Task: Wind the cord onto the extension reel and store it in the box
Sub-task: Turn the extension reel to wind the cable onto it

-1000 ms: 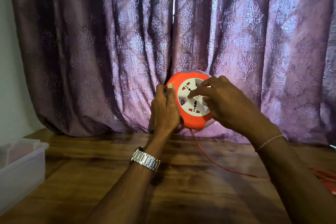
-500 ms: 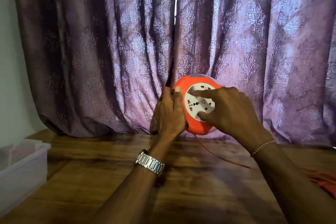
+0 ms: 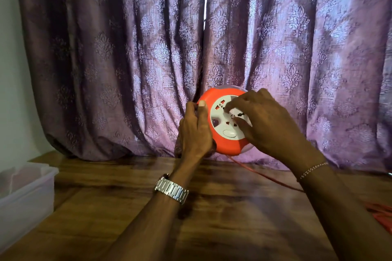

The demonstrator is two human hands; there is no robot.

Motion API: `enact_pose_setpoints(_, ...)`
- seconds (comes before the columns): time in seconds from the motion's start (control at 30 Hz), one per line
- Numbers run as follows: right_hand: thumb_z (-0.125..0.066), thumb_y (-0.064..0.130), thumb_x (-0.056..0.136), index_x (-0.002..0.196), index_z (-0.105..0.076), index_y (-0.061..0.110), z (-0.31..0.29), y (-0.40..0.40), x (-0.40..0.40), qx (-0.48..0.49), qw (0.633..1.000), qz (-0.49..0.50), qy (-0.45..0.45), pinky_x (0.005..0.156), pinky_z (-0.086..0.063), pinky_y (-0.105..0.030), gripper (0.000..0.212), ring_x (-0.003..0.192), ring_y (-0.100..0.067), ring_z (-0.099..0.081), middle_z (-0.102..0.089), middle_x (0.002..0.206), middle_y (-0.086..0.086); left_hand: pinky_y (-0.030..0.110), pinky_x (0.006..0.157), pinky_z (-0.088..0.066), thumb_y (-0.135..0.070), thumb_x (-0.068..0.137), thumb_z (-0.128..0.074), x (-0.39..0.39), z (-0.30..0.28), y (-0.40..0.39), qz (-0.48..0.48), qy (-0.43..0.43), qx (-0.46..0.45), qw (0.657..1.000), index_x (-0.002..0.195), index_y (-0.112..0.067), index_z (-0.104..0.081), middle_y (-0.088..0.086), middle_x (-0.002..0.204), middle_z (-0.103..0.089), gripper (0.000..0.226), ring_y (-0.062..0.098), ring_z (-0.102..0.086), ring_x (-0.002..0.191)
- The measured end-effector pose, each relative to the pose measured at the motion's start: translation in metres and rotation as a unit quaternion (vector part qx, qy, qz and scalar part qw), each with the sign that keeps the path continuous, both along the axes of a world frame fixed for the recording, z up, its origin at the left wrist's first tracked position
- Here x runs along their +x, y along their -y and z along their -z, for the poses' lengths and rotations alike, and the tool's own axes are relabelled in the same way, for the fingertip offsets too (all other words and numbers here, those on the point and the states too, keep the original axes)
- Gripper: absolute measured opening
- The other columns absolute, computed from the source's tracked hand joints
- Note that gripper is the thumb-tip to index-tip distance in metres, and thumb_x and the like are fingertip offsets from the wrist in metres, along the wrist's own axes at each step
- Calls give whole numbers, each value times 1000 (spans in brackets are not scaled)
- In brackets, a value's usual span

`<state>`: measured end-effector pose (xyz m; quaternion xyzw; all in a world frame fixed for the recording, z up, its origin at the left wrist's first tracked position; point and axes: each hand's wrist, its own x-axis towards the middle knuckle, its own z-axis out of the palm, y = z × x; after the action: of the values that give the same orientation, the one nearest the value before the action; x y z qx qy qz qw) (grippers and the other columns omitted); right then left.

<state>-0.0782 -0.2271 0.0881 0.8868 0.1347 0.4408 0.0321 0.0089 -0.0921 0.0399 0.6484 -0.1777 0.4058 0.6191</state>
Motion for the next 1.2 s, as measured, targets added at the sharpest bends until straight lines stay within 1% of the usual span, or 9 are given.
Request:
enact_pose_setpoints(0.13,-57,7,81,123,-57,48,0,-2,-3,-50,995,12,-90,78,-40,-32,58,121,-27,-35,-42,143,-4,49,71,-47,-51,98,-35,0,-1,-1,5,8,-2,1000,84,-18,-46,15,79,-66,37,41,-61,82)
enact_pose_setpoints(0.23,-57,12,81,125,-53,55,0,-6,-5,-47,995,30,-87,80,-43,-35,62,126,-25,-33,-39,146,-1,47,70,-46,-52,97,-34,-4,-2,-2,-1,8,3,1000,83,-20,-45,7,74,-62,37,39,-60,81)
enact_pose_setpoints(0.4,-32,30,72,118,-59,57,2,-9,-8,-23,999,31,-39,72,-42,-34,59,114,-29,-48,-51,134,-4,45,69,-44,-50,99,-35,-7,-3,-1,-1,17,7,1000,87,-13,-49,7,78,-63,41,37,-60,81)
enact_pose_setpoints(0.5,-48,32,75,120,-56,58,7,-8,-6,1,999,50,-9,69,-47,-36,53,101,-30,-58,-58,114,-5,41,64,-38,-45,105,-39,-8,-2,-1,-4,9,9,1000,88,-13,-50,0,73,-59,37,35,-60,79)
enact_pose_setpoints(0.63,-52,70,64,126,-49,58,13,-8,2,83,993,74,37,72,-54,-37,63,92,-29,-66,-70,96,1,38,60,-24,-39,106,-41,-7,-3,-1,-16,2,12,1000,86,-19,-48,-9,65,-52,30,35,-58,76)
enact_pose_setpoints(0.77,-43,89,64,125,-57,48,14,-8,9,118,984,112,75,66,-50,-35,75,87,-32,-67,-75,90,-3,41,64,-40,-48,101,-37,-9,-4,-1,-5,9,12,1000,85,-19,-48,-1,69,-57,35,36,-60,78)
enact_pose_setpoints(0.9,-51,77,76,123,-61,37,12,-9,6,73,987,110,91,62,-46,-33,62,90,-30,-62,-72,87,-3,40,64,-40,-49,101,-37,-8,-3,-1,-7,10,11,1000,84,-18,-47,-2,68,-57,36,33,-58,74)
enact_pose_setpoints(1.03,-61,24,86,113,-63,28,4,-6,2,15,998,21,55,67,-42,-35,27,101,-29,-47,-63,107,-4,36,59,-25,-41,106,-39,-5,-2,-3,-19,5,10,1000,80,-22,-43,-8,63,-53,32,18,-50,61)
enact_pose_setpoints(1.2,-62,6,78,117,-60,51,1,-7,-3,-58,996,31,-64,74,-40,-35,60,122,-28,-36,-41,148,1,37,62,-38,-45,103,-38,-5,-3,-3,-4,7,11,1000,85,-19,-48,-4,71,-60,33,26,-58,71)
